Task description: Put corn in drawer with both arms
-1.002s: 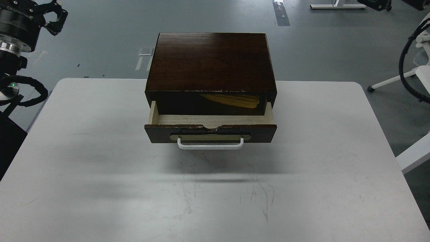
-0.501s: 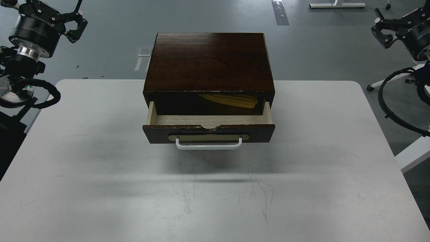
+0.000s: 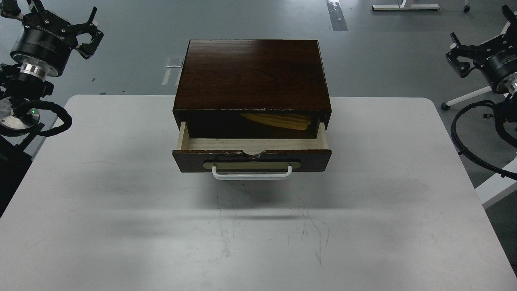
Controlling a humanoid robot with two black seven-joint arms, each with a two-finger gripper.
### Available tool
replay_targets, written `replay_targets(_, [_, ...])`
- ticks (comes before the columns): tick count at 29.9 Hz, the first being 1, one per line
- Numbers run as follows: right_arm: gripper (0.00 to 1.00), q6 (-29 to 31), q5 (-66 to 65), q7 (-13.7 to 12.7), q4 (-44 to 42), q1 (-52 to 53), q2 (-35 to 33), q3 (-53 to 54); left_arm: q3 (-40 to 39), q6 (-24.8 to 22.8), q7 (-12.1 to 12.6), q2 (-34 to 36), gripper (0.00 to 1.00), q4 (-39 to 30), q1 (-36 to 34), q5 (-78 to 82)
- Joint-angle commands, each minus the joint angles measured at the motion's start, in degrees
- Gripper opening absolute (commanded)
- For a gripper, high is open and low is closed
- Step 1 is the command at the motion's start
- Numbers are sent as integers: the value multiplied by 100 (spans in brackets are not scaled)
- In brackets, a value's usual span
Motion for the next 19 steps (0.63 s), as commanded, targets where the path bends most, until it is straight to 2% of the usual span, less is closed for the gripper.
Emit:
replay_targets(1, [100,0,-7,0,30,-5,0,-11,-8,0,-1,-4,98,99,90,-14])
replay_targets(10, [100,0,-33,0,4,30,280,-19,-26,0,-1,-127,98,485,240,-22])
replay_targets(19, [100,0,-51,0,-5,30,272,25,-26,0,-1,-153,98,530,249,-22])
